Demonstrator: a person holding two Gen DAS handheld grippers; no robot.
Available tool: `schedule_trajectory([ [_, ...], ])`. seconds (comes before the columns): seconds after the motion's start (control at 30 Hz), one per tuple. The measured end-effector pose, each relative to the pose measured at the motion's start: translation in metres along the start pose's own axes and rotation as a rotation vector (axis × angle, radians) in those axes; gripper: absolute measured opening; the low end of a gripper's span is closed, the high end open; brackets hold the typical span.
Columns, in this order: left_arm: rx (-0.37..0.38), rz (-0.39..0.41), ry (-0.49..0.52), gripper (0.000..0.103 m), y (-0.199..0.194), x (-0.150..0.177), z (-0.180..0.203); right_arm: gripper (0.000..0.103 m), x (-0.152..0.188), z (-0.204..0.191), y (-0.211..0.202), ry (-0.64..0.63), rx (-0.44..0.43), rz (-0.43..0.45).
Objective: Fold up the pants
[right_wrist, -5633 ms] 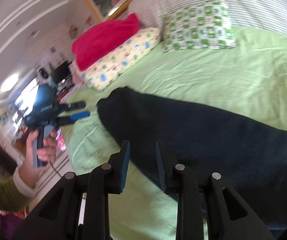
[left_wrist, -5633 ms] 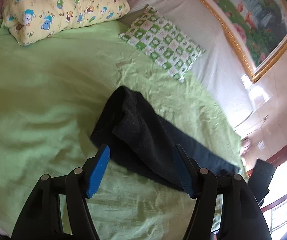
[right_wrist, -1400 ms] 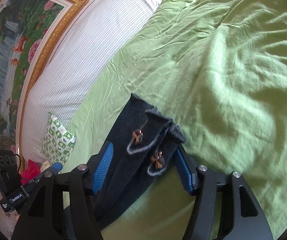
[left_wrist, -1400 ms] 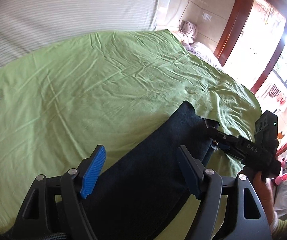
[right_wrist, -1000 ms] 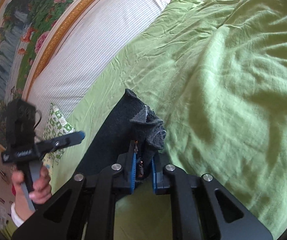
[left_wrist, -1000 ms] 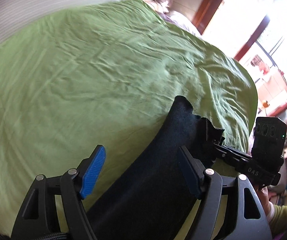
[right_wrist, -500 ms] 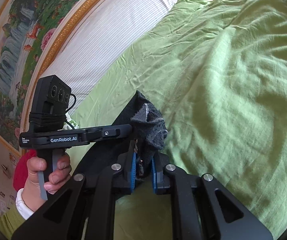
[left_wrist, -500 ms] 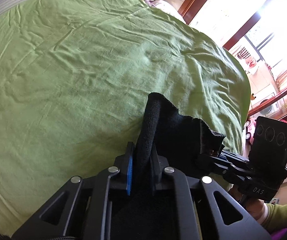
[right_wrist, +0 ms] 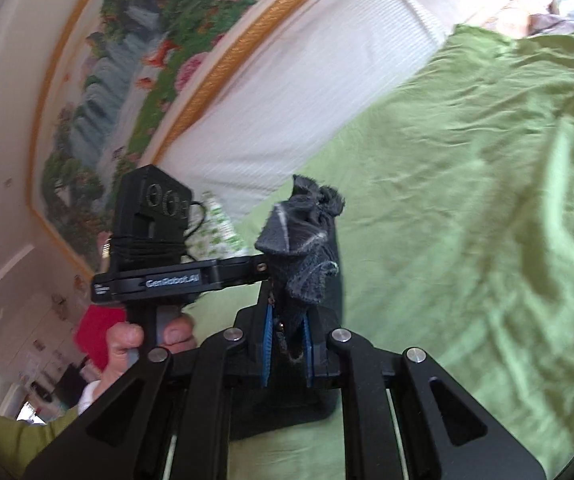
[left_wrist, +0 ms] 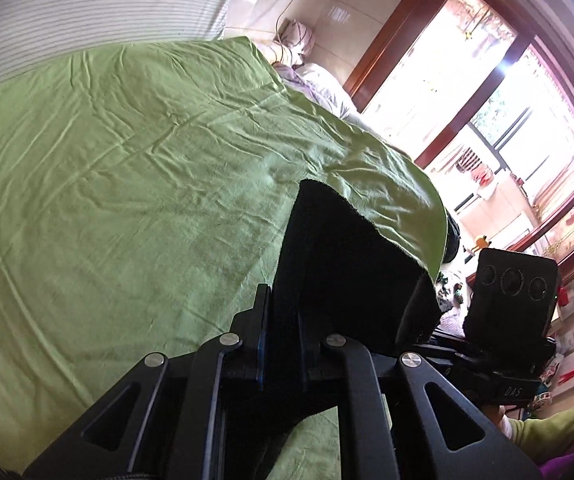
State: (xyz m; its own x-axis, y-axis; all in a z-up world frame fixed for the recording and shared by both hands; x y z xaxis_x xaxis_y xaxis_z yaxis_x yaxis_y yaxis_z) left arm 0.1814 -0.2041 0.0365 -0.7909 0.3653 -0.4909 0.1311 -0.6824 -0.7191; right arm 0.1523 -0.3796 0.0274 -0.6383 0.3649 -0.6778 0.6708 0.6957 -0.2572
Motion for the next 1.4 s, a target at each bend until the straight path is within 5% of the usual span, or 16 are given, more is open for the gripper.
schedule_trajectory([
  [0.23,-0.016,0.092,-0.042,0.01,-0.052,0.033,-0.018,0.013,0.016,-0.034,0.027,-0.002,-0.182,-0.059],
  [0.43,-0.035,0.13,-0.126,0.007,-0.074,0.069,-0.049,0.013,0.037,-0.054,0.054,-0.002,-0.253,-0.136],
  [1.03,0.002,0.181,-0.405,0.008,-0.07,0.143,-0.129,0.019,0.092,-0.057,0.105,0.073,-0.224,-0.35],
  [1.27,-0.067,0.23,-0.468,0.01,-0.086,0.168,-0.139,0.053,0.101,-0.061,0.111,0.075,-0.231,-0.377],
  [1.4,-0.11,0.282,-0.501,0.01,-0.105,0.181,-0.141,0.055,0.106,-0.063,0.114,0.065,-0.22,-0.393],
])
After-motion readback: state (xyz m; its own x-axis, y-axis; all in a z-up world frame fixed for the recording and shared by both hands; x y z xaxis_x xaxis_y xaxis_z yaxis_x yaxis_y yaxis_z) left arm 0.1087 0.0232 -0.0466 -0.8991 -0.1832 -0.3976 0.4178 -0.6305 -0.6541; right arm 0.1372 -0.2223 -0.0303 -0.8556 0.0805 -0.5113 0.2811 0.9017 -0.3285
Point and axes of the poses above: each gripper's, at about its wrist camera, not at the fingertips, and y roughly the way its jaws point, z to its right, x to its underside, the point moved 4 cm from there along y, roughly the way its jaws point, and after that the axes turned 8 degrees about -y, right-handed, at the moved point
